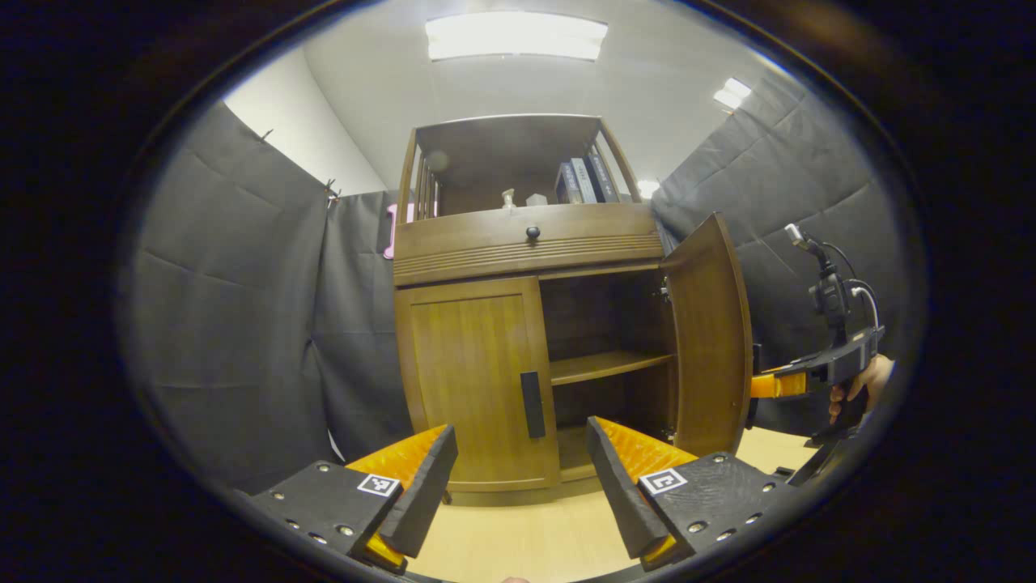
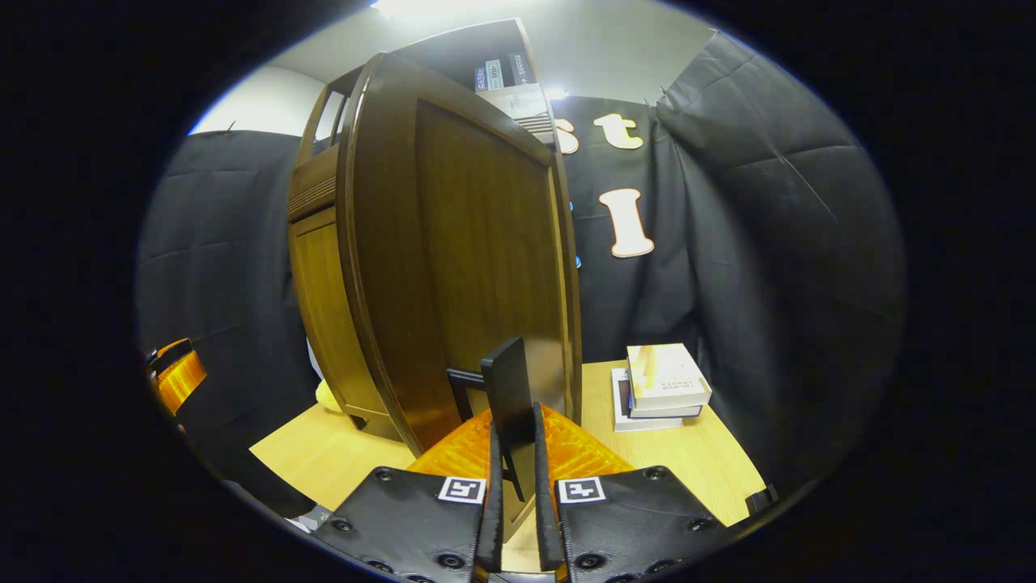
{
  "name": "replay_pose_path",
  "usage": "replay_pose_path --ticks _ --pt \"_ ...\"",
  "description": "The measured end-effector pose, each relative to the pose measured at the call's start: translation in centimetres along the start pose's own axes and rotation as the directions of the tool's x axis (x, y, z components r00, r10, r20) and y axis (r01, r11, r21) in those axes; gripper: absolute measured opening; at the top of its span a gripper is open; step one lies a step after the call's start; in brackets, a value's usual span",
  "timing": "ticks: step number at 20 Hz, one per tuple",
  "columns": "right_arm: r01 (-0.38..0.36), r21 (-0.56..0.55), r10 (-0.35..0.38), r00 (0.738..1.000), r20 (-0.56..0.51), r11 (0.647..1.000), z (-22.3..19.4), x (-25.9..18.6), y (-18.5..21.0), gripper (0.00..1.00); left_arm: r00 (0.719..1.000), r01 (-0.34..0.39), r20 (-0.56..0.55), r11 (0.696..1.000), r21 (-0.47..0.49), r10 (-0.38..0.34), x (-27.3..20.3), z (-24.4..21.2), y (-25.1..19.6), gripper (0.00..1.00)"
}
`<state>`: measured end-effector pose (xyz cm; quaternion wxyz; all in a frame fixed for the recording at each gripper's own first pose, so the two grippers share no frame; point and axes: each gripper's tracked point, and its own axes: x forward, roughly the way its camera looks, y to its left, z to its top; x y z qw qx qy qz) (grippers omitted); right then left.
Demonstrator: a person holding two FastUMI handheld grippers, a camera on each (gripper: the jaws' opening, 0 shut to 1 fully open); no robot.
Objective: Open the right door of the double-door shoe cabinet with the right hand, and open the left door with the left hand.
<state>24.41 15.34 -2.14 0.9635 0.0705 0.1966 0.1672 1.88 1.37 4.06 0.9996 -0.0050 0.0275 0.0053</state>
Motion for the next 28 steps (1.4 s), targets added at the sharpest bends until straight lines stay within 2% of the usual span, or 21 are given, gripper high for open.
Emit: replay_pose_path --ticks 2,3,4,5,10,11,12,13,14,15,16,17,18,24,28 --pt "0.007 0.007 -0.007 1.000 0.001 1.000 -0.1 -0.2 -0.7 0.15 1.000 0.003 0.000 1.000 0.006 -0.003 0.5 0.0 -0.6 0.93" --pt "0.010 0.009 -0.010 1.000 0.002 1.000 -0.1 -0.2 -1.1 0.19 1.000 0.005 -0.001 1.000 0.009 -0.005 0.8 0.0 -0.8 0.93" --pt "0.014 0.009 -0.014 1.000 0.003 1.000 0.0 -0.3 -1.5 0.15 1.000 0.007 -0.002 1.000 0.011 -0.007 1.1 0.0 -1.2 0.93" --pt "0.018 0.010 -0.018 1.000 0.004 1.000 0.0 -0.3 -1.8 0.19 1.000 0.008 -0.002 1.000 0.012 -0.007 1.3 0.0 -1.4 0.93" --pt "0.034 0.009 -0.034 0.999 0.008 0.999 0.1 -0.4 -3.4 0.18 1.000 0.013 -0.003 1.000 0.022 -0.013 1.9 0.3 -2.6 0.93" --pt "0.040 0.007 -0.040 0.999 0.010 0.999 0.1 -0.4 -3.7 0.11 1.000 0.013 -0.004 1.000 0.024 -0.013 2.1 0.3 -2.8 0.93" --pt "0.045 0.004 -0.045 0.999 0.010 0.999 0.1 -0.3 -4.1 0.08 1.000 0.013 -0.004 1.000 0.026 -0.013 2.1 0.3 -2.9 0.93" --pt "0.047 0.003 -0.047 0.999 0.012 0.999 0.1 -0.3 -4.4 0.14 1.000 0.013 -0.005 1.000 0.026 -0.013 2.2 0.3 -3.1 0.93" --pt "0.049 0.003 -0.049 0.999 0.012 0.999 0.2 -0.4 -4.7 0.05 1.000 0.013 -0.006 1.000 0.026 -0.013 2.4 0.3 -3.3 0.93" --pt "0.050 0.005 -0.050 0.999 0.013 0.999 0.1 -0.4 -4.8 0.12 1.000 0.014 -0.007 1.000 0.027 -0.014 2.5 0.3 -3.4 0.93" --pt "0.052 0.006 -0.052 0.999 0.015 0.999 0.2 -0.5 -5.0 0.02 1.000 0.014 -0.007 0.999 0.030 -0.014 2.7 0.3 -3.5 0.93" --pt "0.057 0.005 -0.057 0.998 0.016 0.998 0.1 -0.6 -5.3 0.02 1.000 0.014 -0.007 0.999 0.033 -0.014 2.9 0.3 -3.6 0.93" --pt "0.062 0.004 -0.062 0.998 0.017 0.998 0.1 -0.7 -5.7 0.12 1.000 0.014 -0.008 0.999 0.035 -0.014 3.0 0.3 -3.8 0.93" --pt "0.105 0.018 -0.105 0.994 0.021 0.994 0.3 -2.0 -8.0 0.12 1.000 0.021 -0.002 0.999 0.037 -0.021 3.5 0.4 -4.4 0.93" --pt "0.115 0.028 -0.116 0.993 0.034 0.993 0.3 -3.2 -8.1 0.12 0.999 0.033 0.014 0.999 0.038 -0.034 4.0 0.6 -5.0 0.93"
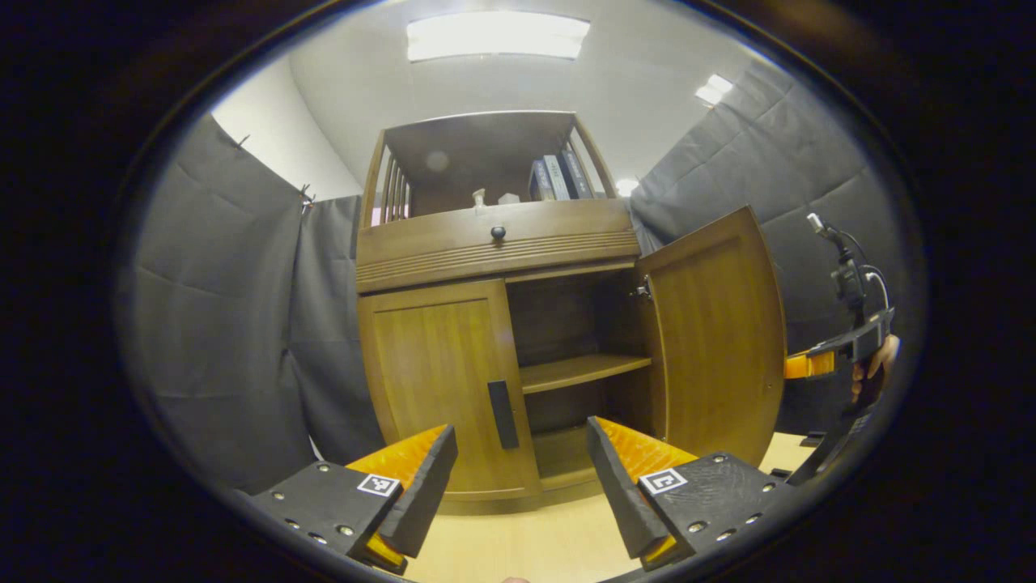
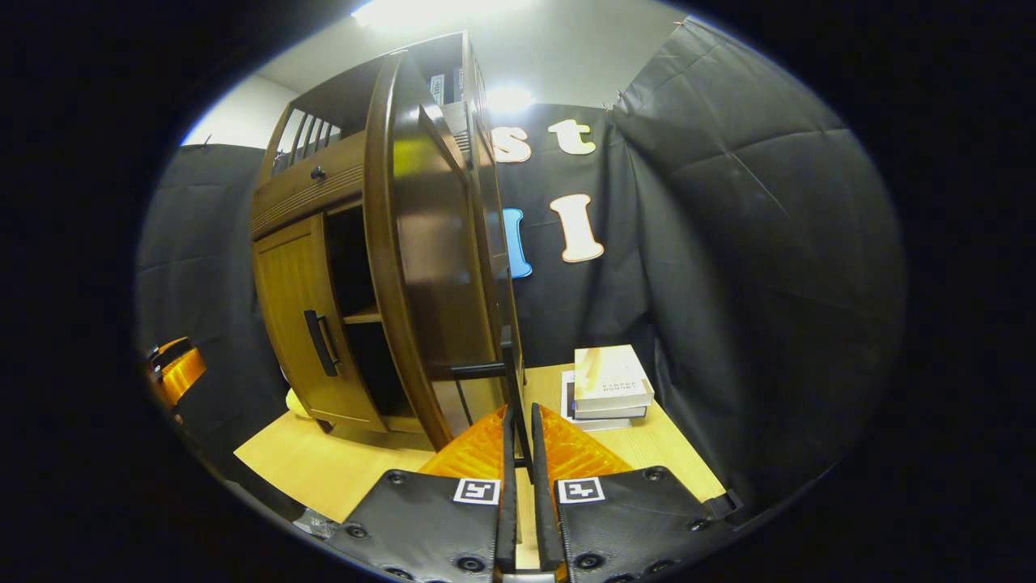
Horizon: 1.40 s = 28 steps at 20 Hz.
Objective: Open the right door of the double-door shoe cabinet with the right hand, and open the left door with the left hand.
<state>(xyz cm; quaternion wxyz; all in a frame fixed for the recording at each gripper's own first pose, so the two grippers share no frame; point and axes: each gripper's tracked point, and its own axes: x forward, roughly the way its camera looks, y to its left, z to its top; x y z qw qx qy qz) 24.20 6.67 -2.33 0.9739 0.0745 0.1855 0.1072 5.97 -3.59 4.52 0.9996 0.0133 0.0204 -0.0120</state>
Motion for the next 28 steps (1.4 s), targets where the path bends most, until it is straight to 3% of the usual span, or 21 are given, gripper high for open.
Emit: replay_pose_path --ticks 3,4,5,6,11,24,28 --pt "0.030 -0.026 -0.029 0.999 0.021 0.999 0.3 -1.0 -0.1 0.12 1.000 0.007 0.005 1.000 -0.003 -0.007 1.2 -0.1 0.2 0.93" --pt "0.050 -0.031 -0.049 0.998 0.029 0.998 0.5 -1.5 -0.4 0.02 1.000 0.007 0.005 1.000 -0.002 -0.007 1.7 -0.3 0.4 0.93" --pt "0.062 -0.032 -0.061 0.997 0.038 0.998 0.8 -2.0 -0.5 0.02 1.000 0.005 0.003 1.000 -0.003 -0.005 2.2 -0.5 0.6 0.93" --pt "0.065 -0.029 -0.063 0.997 0.046 0.997 0.9 -2.5 -0.3 0.22 1.000 0.004 0.000 1.000 -0.005 -0.004 2.8 -0.8 0.8 0.93" --pt "0.155 -0.060 -0.148 0.983 0.106 0.986 1.6 -5.7 -1.7 0.98 1.000 -0.009 -0.001 1.000 -0.022 0.009 6.6 -1.5 1.8 0.93" --pt "0.275 -0.066 -0.266 0.956 0.126 0.959 0.7 -10.9 -2.2 0.95 0.998 -0.030 -0.051 0.998 -0.047 0.027 17.1 -6.2 3.1 0.92" --pt "0.298 -0.051 -0.291 0.950 0.116 0.953 0.2 -11.6 -2.3 0.99 0.998 -0.040 -0.060 0.997 -0.062 0.036 20.3 -7.6 3.6 0.92"
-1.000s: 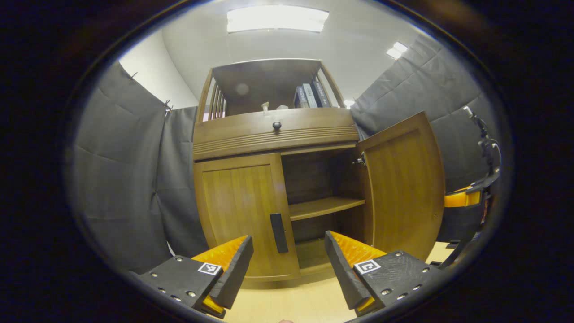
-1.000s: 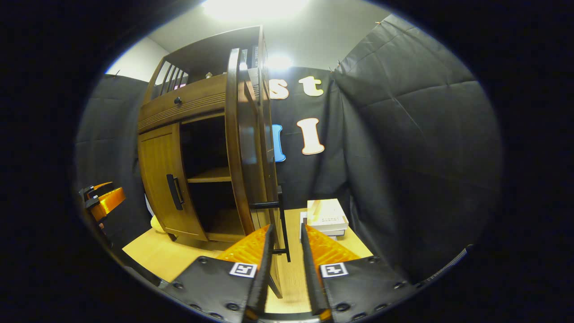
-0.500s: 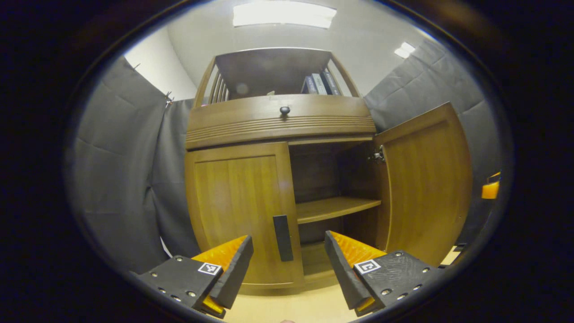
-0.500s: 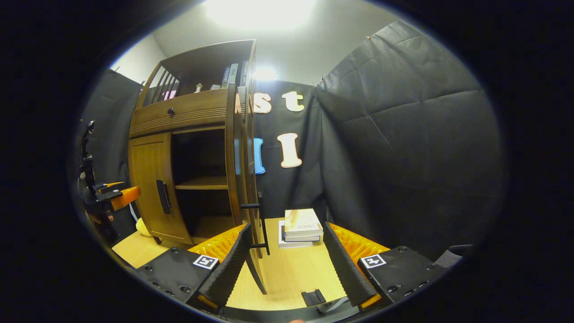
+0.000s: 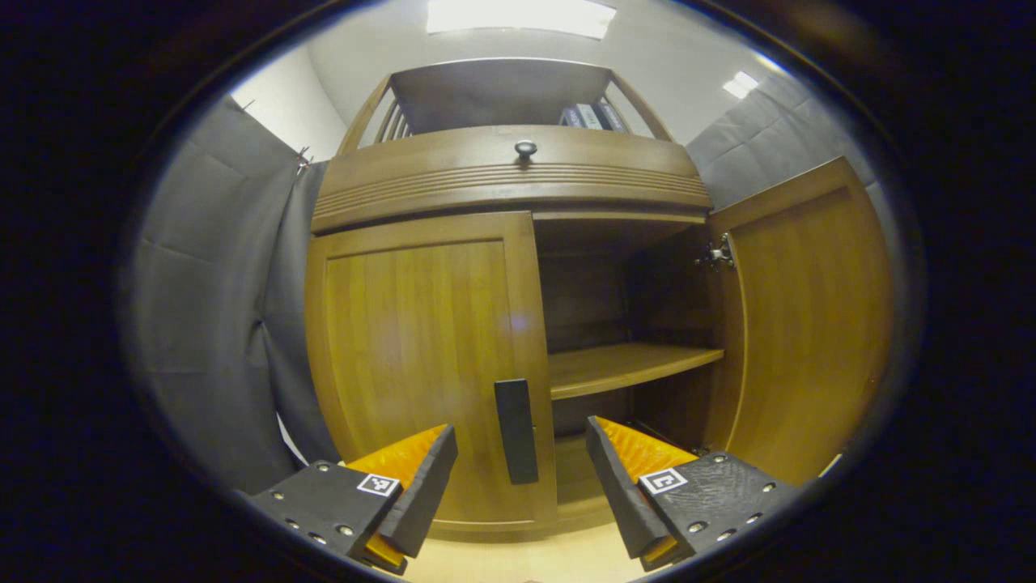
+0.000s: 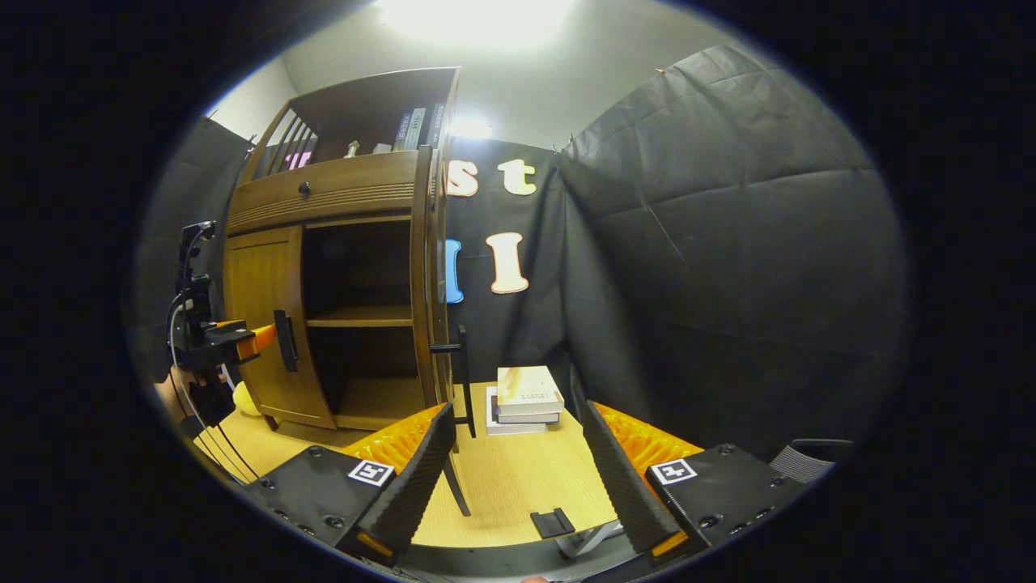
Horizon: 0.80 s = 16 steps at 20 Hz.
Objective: Open the right door of the double-door shoe cabinet with the right hand, and open the left door with the left hand.
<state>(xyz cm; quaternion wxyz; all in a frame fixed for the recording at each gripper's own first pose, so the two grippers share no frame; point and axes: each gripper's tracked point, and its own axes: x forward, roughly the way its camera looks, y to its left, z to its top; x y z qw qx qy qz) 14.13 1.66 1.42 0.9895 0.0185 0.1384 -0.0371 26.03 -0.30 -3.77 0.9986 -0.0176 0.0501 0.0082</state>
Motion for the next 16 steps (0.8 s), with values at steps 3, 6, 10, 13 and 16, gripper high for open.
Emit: replay_pose_path --ticks 3,6,10,13,16 --pt "0.016 -0.002 -0.016 1.000 -0.005 1.000 -0.1 -0.3 -0.2 0.99 1.000 -0.011 -0.018 1.000 -0.018 0.011 2.1 -1.0 0.6 0.92" --pt "0.028 -0.005 -0.028 1.000 -0.011 1.000 -0.1 -0.5 -0.2 0.99 0.999 -0.015 -0.038 0.999 -0.050 0.013 4.3 -2.0 0.7 0.94" --pt "0.037 -0.017 -0.038 0.999 -0.019 0.999 -0.4 -0.9 -0.3 0.99 0.998 -0.009 -0.066 0.998 -0.064 0.005 6.7 -3.3 0.6 0.92" --pt "0.042 -0.017 -0.043 0.999 -0.028 0.999 -0.4 -0.9 -0.3 0.99 0.996 -0.007 -0.086 0.997 -0.078 0.001 7.8 -4.2 0.7 0.76" --pt "0.031 -0.011 -0.031 0.999 -0.029 0.999 -0.4 -0.7 0.3 0.99 0.996 -0.028 -0.085 0.996 -0.080 0.021 8.3 -4.2 1.1 0.72"
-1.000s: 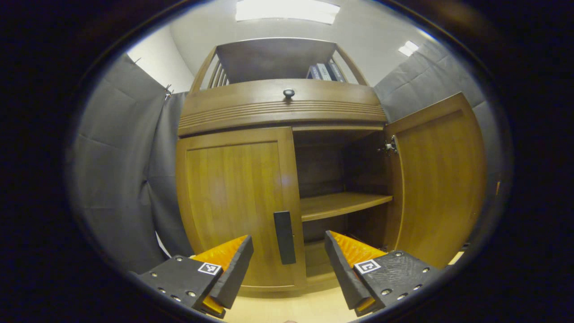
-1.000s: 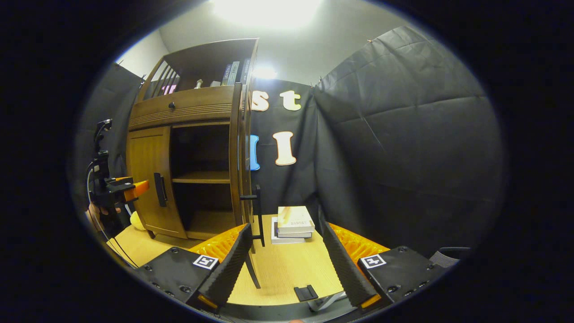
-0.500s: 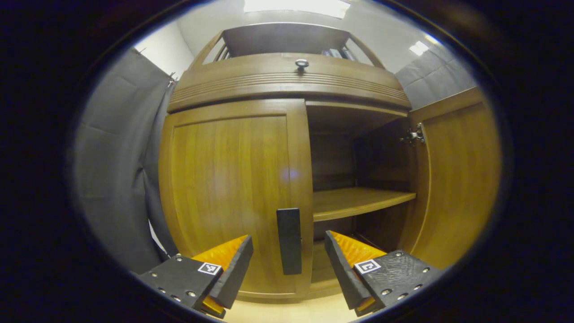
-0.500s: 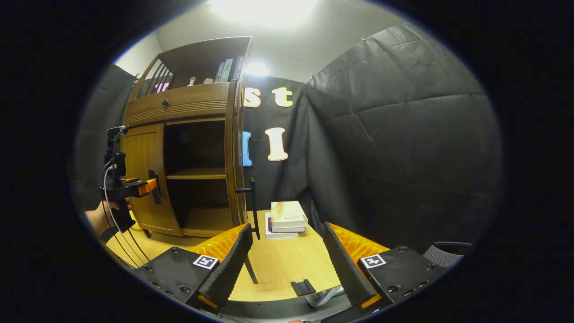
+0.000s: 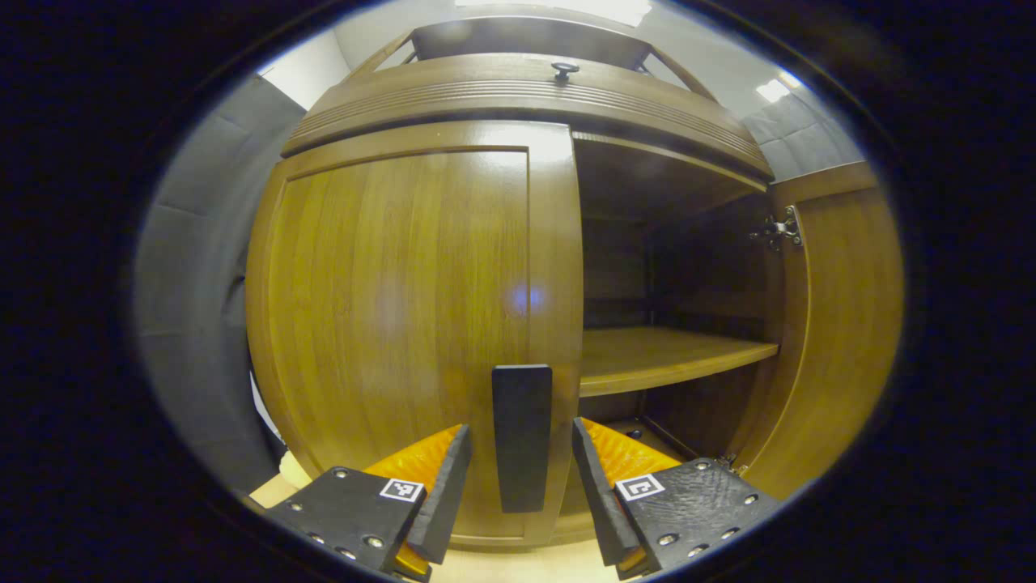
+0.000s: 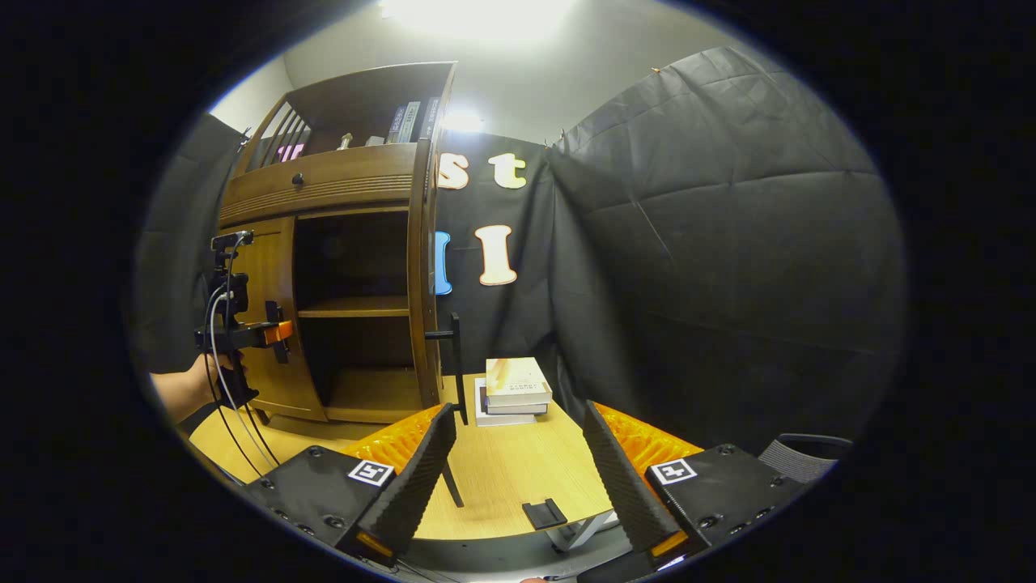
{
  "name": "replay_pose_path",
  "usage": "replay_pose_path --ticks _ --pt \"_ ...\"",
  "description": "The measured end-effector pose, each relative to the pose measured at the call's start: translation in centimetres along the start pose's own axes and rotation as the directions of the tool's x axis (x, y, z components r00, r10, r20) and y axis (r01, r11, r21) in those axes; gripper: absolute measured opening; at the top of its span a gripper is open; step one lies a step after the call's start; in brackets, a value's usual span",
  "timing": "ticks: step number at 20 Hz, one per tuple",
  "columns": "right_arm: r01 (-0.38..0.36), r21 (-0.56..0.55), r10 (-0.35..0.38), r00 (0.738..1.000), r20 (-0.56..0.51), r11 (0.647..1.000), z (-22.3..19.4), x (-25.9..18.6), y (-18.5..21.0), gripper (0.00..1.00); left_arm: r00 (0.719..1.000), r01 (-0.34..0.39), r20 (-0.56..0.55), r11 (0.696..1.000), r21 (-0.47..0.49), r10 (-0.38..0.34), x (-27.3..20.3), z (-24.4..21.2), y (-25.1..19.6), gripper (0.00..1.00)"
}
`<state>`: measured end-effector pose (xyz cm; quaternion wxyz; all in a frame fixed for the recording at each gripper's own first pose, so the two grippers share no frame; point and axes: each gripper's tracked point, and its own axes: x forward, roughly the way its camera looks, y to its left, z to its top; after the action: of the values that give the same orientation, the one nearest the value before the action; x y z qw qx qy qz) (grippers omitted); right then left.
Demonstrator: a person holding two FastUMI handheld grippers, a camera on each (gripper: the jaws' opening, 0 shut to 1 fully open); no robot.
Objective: Open the right door of the double-door shoe cabinet with the right hand, and open the left door with the left hand.
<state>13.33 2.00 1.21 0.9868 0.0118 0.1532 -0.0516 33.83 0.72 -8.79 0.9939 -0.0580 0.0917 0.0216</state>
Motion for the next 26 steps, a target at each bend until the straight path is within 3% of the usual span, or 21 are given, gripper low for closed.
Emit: replay_pose_path --ticks 2,4,10,12,14,15,16,20,26 --pt "-0.009 -0.008 0.009 1.000 -0.005 1.000 -0.3 0.0 0.3 0.96 1.000 -0.010 -0.009 1.000 0.000 0.010 0.4 0.0 0.0 0.51" --pt "-0.022 -0.016 0.022 1.000 -0.003 1.000 -0.3 -0.1 0.8 0.99 1.000 -0.007 -0.011 1.000 0.009 0.007 -0.1 0.0 -0.2 0.28" --pt "-0.062 -0.020 0.063 0.998 0.005 0.998 -0.1 0.1 1.7 0.99 0.999 -0.003 -0.042 1.000 -0.017 0.002 -0.6 -0.1 -0.3 0.24" --pt "-0.079 -0.006 0.079 0.997 0.004 0.997 -0.2 0.3 2.1 0.99 1.000 0.010 -0.028 1.000 -0.017 -0.010 -1.8 -0.1 -0.1 0.16" --pt "-0.098 0.000 0.098 0.995 0.005 0.995 -0.2 0.5 2.7 0.96 1.000 0.018 -0.022 1.000 -0.017 -0.018 -2.8 -0.1 0.1 0.17" --pt "-0.107 -0.003 0.107 0.994 0.007 0.994 -0.2 0.7 2.9 0.99 1.000 0.019 -0.023 1.000 -0.017 -0.019 -3.4 0.0 0.2 0.19" --pt "-0.117 -0.008 0.117 0.993 0.008 0.993 0.0 0.9 3.2 0.96 0.999 0.022 -0.025 1.000 -0.022 -0.022 -3.9 0.0 0.4 0.18" --pt "-0.166 -0.007 0.166 0.986 0.018 0.986 0.4 1.4 4.9 0.99 0.999 0.031 -0.041 0.999 -0.029 -0.032 -6.2 0.0 1.1 0.13" --pt "-0.235 -0.019 0.235 0.972 0.019 0.972 0.3 2.3 7.3 0.99 0.998 0.029 -0.058 0.999 -0.037 -0.031 -9.5 0.0 2.7 0.17"
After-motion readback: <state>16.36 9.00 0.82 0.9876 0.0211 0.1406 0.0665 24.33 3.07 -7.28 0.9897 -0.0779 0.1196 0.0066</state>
